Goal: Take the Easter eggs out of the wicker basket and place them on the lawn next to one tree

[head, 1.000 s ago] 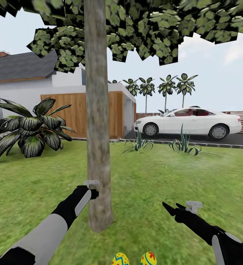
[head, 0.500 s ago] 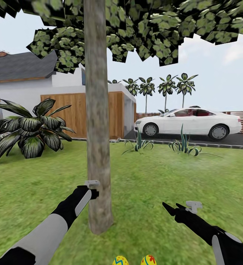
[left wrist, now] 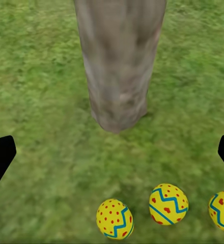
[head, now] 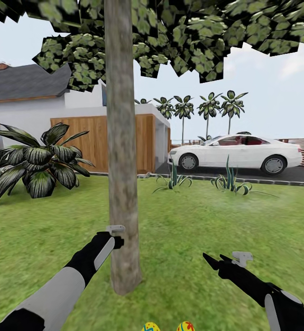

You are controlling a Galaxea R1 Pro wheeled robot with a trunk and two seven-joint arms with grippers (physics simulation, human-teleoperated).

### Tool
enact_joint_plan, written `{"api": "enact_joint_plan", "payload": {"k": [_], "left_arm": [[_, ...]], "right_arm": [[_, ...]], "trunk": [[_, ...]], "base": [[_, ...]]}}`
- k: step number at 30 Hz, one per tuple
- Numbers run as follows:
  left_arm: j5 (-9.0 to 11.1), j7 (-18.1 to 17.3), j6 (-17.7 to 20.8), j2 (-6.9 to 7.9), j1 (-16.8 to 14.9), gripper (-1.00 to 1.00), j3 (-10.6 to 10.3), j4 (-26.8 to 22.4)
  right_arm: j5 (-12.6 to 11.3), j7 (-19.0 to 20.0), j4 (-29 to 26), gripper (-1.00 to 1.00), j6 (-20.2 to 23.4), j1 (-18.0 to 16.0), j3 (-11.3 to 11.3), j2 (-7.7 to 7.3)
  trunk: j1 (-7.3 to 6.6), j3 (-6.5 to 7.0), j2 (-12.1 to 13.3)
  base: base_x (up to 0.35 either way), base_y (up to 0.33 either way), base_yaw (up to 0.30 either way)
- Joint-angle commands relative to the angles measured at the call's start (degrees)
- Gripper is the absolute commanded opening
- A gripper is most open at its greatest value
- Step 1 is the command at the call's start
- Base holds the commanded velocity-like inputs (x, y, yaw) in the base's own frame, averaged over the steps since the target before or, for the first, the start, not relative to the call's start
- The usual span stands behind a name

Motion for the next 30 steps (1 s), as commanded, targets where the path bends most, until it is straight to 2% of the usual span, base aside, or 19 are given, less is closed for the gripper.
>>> {"api": "enact_joint_plan", "payload": {"k": [1,10,30], "left_arm": [[0.61,0.54,0.12,0.04,-0.05,1.0,-0.28,-0.07],[0.6,0.53,0.12,0.07,-0.05,1.0,-0.31,-0.07],[0.6,0.54,0.12,0.05,-0.05,1.0,-0.31,-0.07]], "right_arm": [[-0.2,0.22,-0.03,1.0,0.47,-0.06,-0.15,0.06],[-0.15,0.22,0.04,1.0,0.47,-0.06,-0.16,0.05],[-0.11,0.22,0.29,1.0,0.47,-0.06,-0.14,0.05]], "trunk": [[-0.23,0.08,0.37],[-2.21,1.36,3.98],[-6.6,3.69,12.0]], "base": [[0.0,0.0,0.0],[0.0,0.0,0.024],[0.0,0.0,0.11]]}}
